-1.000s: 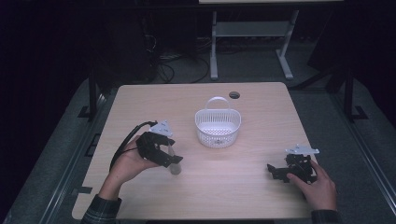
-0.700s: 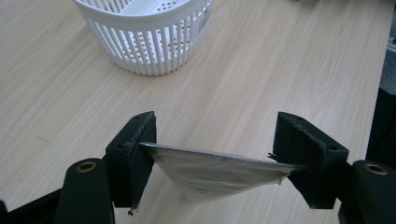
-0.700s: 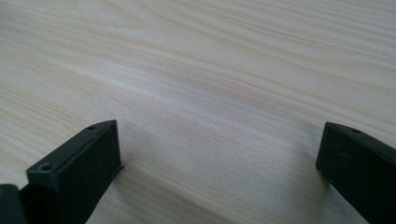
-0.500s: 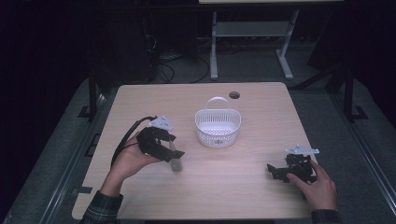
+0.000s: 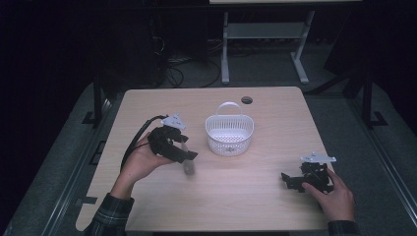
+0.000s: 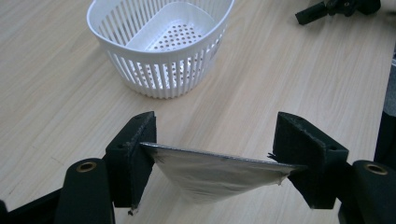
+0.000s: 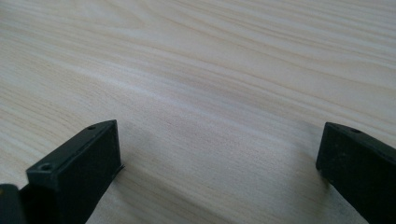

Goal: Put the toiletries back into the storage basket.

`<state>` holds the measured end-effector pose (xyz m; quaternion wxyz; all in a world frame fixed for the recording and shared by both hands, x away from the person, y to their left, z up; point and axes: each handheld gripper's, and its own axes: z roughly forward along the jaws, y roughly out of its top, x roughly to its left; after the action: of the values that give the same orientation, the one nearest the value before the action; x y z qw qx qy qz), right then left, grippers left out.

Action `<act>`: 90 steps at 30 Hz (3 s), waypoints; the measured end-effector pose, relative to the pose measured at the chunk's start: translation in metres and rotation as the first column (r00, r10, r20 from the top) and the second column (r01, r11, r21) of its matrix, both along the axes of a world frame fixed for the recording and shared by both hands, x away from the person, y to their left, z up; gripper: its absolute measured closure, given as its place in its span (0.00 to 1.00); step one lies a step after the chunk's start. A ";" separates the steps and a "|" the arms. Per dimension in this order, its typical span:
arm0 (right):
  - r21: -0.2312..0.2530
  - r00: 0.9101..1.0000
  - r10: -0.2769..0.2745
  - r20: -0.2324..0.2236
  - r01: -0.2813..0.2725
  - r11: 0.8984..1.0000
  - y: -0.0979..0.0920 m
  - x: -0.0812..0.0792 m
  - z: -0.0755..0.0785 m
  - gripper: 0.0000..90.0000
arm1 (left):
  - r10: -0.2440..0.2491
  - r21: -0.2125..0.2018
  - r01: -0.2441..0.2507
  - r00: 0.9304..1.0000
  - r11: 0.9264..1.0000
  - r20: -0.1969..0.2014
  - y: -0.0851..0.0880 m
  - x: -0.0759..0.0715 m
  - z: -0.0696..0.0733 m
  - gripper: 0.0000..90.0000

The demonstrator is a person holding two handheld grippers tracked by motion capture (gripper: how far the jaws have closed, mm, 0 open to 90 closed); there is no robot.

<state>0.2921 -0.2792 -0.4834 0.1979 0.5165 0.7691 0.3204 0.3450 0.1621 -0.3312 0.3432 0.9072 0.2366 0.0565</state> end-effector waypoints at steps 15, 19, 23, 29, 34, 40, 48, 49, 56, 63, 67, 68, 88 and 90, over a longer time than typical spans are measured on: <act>0.000 1.000 0.000 0.001 0.000 1.000 0.000 0.000 0.000 0.00 | 0.010 -0.021 -0.010 1.000 1.000 0.011 -0.011 0.014 0.014 0.33; 0.000 1.000 0.000 0.001 0.000 1.000 0.000 0.000 0.000 0.00 | 0.015 -0.026 -0.014 1.000 1.000 0.019 -0.014 0.016 0.019 0.33; 0.000 1.000 0.000 0.001 0.000 1.000 0.000 0.000 0.000 0.00 | 0.011 -0.031 -0.010 1.000 0.999 0.024 -0.016 0.018 0.024 0.33; 0.001 1.000 -0.001 0.000 0.001 1.000 0.000 0.000 0.000 0.00 | 0.015 -0.046 -0.014 0.999 0.999 0.033 -0.018 0.021 0.029 0.33; 0.001 1.000 0.000 0.000 0.000 1.000 0.000 0.000 0.000 0.00 | 0.012 -0.045 -0.010 0.999 0.999 0.035 -0.020 0.025 0.035 0.33; 0.001 1.000 0.000 0.000 0.000 1.000 0.000 0.000 0.000 0.00 | 0.019 -0.066 -0.017 0.999 0.998 0.029 -0.022 0.028 0.039 0.33; 0.001 1.000 -0.001 0.001 0.001 1.000 0.000 0.000 0.000 0.00 | 0.015 -0.074 -0.012 0.999 0.997 0.037 -0.026 0.032 0.048 0.33; 0.001 1.000 -0.001 0.001 0.001 1.000 0.000 0.000 0.000 0.00 | 0.018 -0.074 -0.015 0.999 0.997 0.039 -0.027 0.032 0.049 0.33; 0.000 1.000 -0.001 0.001 0.001 1.000 0.000 0.000 0.000 0.00 | 0.015 -0.081 -0.011 0.999 0.997 0.050 -0.031 0.035 0.057 0.33; 0.000 1.000 -0.001 0.001 0.001 1.000 0.000 0.000 0.000 0.00 | 0.016 -0.092 -0.011 0.998 0.996 0.054 -0.034 0.038 0.066 0.33; 0.001 1.000 -0.001 0.001 0.001 1.000 0.000 0.000 0.000 0.00 | 0.014 -0.094 -0.008 0.998 0.996 0.059 -0.037 0.041 0.073 0.33; 0.001 1.000 -0.001 0.001 0.001 1.000 0.000 0.000 0.000 0.00 | 0.013 -0.095 -0.007 0.998 0.995 0.063 -0.038 0.042 0.075 0.33; 0.001 1.000 -0.001 0.000 0.001 1.000 0.000 0.000 0.000 0.00 | 0.020 -0.119 -0.010 0.996 0.993 0.086 -0.057 0.057 0.088 0.33; 0.001 1.000 -0.001 0.001 0.001 1.000 0.000 0.000 0.000 0.00 | 0.020 -0.120 -0.009 0.995 0.993 0.094 -0.059 0.059 0.087 0.33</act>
<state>0.2921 -0.2792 -0.4834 0.1983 0.5167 0.7686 0.3208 0.4043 0.1031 -0.2441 0.4072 0.8796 0.2298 0.0877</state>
